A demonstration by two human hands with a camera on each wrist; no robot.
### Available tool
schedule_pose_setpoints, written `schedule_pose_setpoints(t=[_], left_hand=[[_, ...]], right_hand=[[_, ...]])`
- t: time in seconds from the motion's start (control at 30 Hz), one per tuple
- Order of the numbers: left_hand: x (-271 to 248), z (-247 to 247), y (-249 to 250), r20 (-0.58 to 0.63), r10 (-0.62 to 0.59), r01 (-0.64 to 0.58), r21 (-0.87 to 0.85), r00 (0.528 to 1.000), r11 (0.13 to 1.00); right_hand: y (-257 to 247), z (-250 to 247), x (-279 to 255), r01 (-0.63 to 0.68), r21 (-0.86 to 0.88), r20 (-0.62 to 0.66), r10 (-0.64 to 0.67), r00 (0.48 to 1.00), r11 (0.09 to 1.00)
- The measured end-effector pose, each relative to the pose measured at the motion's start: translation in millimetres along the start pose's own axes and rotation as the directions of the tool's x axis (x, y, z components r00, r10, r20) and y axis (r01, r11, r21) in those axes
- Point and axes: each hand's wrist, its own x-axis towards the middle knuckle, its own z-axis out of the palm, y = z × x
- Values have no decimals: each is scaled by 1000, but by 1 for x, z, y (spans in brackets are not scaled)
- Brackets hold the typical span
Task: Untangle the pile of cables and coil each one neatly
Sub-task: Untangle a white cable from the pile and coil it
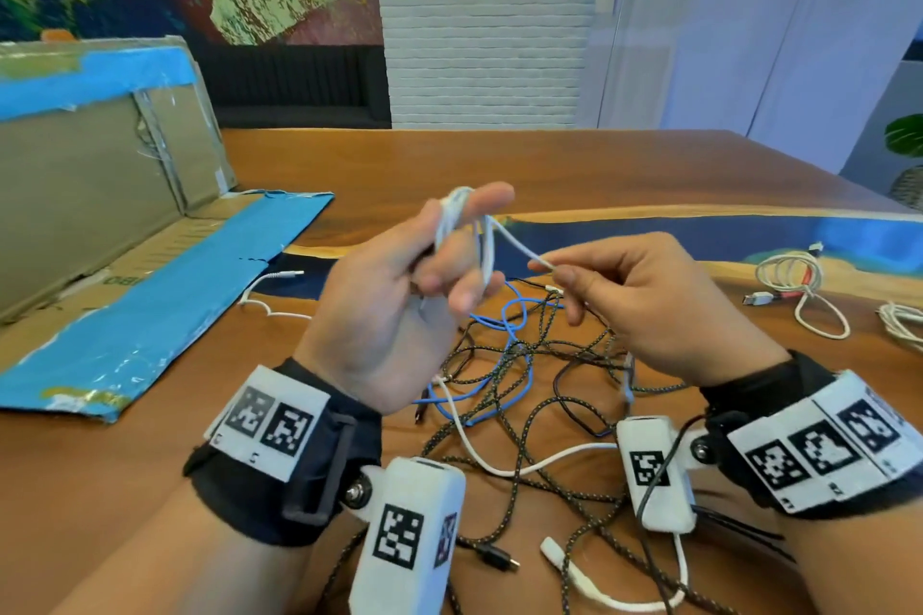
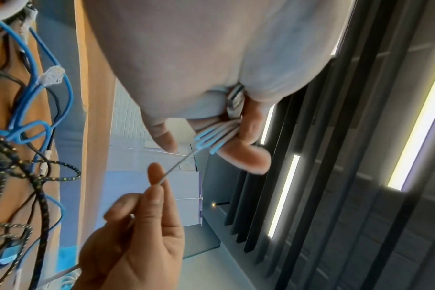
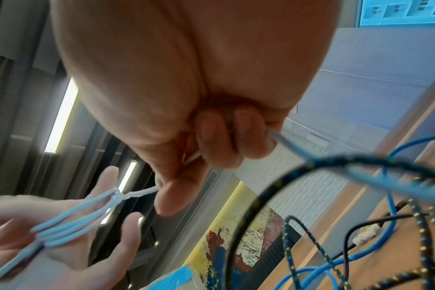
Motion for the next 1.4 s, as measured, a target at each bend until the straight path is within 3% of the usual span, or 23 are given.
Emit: schedule_pose_setpoints(t=[0.1, 0.2, 0.27, 0.37, 0.53, 0.63, 0.73, 0.83, 0.97, 1.03, 1.17, 1.4], left_hand=[[1, 4, 1, -127, 87, -85, 20, 988, 996], [5, 3, -9, -202, 136, -101, 176, 970, 979], [8, -1, -15, -213, 156, -68, 371, 964, 926], [9, -7, -19, -195, 121, 28, 625, 973, 781], [6, -10, -20, -150, -30, 133, 755, 988, 642], [1, -4, -20, -77, -170, 174, 707, 982, 686], [0, -6, -18, -63, -215, 206, 627, 975, 751], [-1, -7, -16, 24, -269, 216, 529, 963, 820], [-2, -5, -14, 128, -212, 155, 355, 969, 922], [-2, -4, -14, 140, -168, 124, 278, 976, 953], [-2, 0, -16, 135, -114, 84, 213, 984, 974], [2, -5, -23, 78, -65, 50, 186, 995, 981]], right_hand=[[-9, 10, -4, -8, -74, 164, 20, 986, 997], [-17, 21, -7, 37, -135, 260, -1, 966, 990], [-17, 22, -8, 56, -116, 245, -26, 969, 992], [-17, 19, -11, 82, -20, 204, -77, 976, 996], [-18, 13, -11, 201, 48, 45, -203, 978, 978], [-15, 13, -9, 243, -8, -23, -243, 970, 970], [-8, 13, -6, 288, -68, -69, -292, 954, 955], [-3, 8, -2, 261, -65, -105, -266, 958, 963], [-3, 7, -2, 162, 93, -89, -154, 984, 982], [-4, 13, -2, 167, 115, -70, -160, 985, 979], [-1, 21, 0, 195, 132, -89, -184, 979, 972], [-3, 33, -6, 28, 478, 83, -77, 994, 878]])
